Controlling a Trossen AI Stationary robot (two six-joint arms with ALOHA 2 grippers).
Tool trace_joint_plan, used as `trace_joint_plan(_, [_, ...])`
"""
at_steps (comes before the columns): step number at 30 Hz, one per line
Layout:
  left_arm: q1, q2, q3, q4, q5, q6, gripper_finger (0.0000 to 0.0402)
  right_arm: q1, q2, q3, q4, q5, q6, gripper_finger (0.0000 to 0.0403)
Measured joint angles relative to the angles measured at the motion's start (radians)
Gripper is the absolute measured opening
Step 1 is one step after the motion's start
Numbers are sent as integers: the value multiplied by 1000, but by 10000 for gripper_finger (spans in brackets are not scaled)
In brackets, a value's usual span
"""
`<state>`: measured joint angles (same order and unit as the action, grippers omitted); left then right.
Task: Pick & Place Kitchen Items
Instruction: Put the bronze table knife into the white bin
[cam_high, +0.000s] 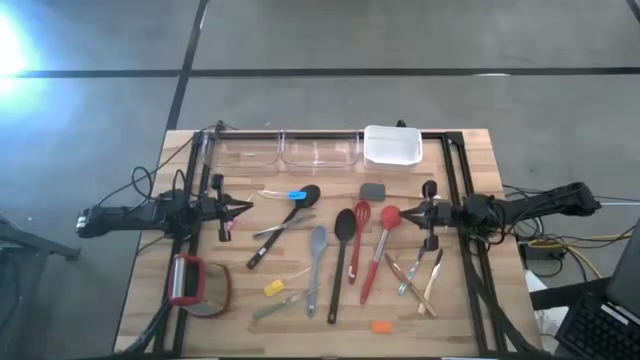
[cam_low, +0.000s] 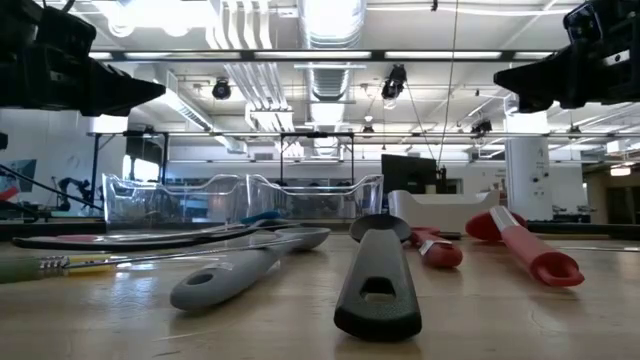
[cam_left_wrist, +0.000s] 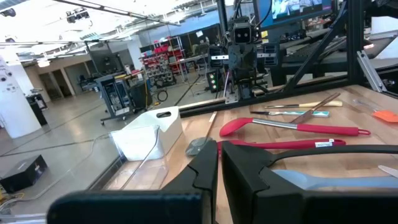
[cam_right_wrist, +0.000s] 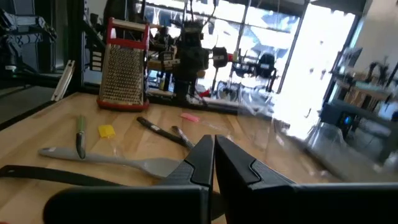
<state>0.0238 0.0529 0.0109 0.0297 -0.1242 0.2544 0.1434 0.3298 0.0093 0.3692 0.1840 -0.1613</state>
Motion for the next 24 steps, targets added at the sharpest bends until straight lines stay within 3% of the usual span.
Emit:
trace_joint_plan(3, [0,0,0,0,0,0,26,0,0,0,93,-5,13,8])
trace_joint_plan(11, [0,0,0,0,0,0,26,0,6,0,642,-6,113,8])
trace_joint_plan(14, [0,0,0,0,0,0,26,0,4,4,756,-4,96,8])
trace_joint_plan(17, [0,0,0,0,0,0,26,0,8,53,673,-1,52,8])
trace_joint_plan(20, [0,0,0,0,0,0,26,0,28,164,372,9,79,8])
trace_joint_plan(24, [0,0,0,0,0,0,26,0,124,352,-72,106,226,8])
